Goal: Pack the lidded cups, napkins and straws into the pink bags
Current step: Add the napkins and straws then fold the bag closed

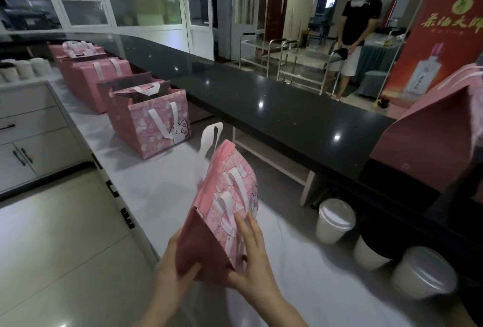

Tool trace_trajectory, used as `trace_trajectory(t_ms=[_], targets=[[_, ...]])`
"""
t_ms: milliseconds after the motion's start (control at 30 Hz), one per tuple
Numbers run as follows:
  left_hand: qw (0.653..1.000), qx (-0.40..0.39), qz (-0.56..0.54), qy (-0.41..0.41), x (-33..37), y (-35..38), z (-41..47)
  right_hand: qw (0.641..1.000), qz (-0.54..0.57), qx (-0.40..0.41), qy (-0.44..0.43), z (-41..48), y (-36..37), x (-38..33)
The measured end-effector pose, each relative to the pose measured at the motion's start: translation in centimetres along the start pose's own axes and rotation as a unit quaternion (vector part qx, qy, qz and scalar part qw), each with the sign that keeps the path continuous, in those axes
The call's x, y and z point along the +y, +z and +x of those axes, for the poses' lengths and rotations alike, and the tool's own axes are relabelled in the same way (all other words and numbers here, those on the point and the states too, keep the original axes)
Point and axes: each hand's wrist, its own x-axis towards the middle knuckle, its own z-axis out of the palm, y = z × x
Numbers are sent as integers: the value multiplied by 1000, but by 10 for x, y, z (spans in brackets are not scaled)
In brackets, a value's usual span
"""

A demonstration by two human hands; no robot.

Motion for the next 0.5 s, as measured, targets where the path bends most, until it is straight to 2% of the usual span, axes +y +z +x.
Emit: trace_trajectory(t_ms=[133,267,367,500], targets=[[998,53,21,17,41,-20,7,998,0,4,-58,15,-11,-29],[993,72,4,95,92,-31,30,993,6,34,-117,40,-44,-63],[990,41,-17,135,125,-22,64,986,-11,88,-138,63,-76,-78],[982,-21,-44,181,168,8,121,981,-41,142,-124,97,-120,-84]])
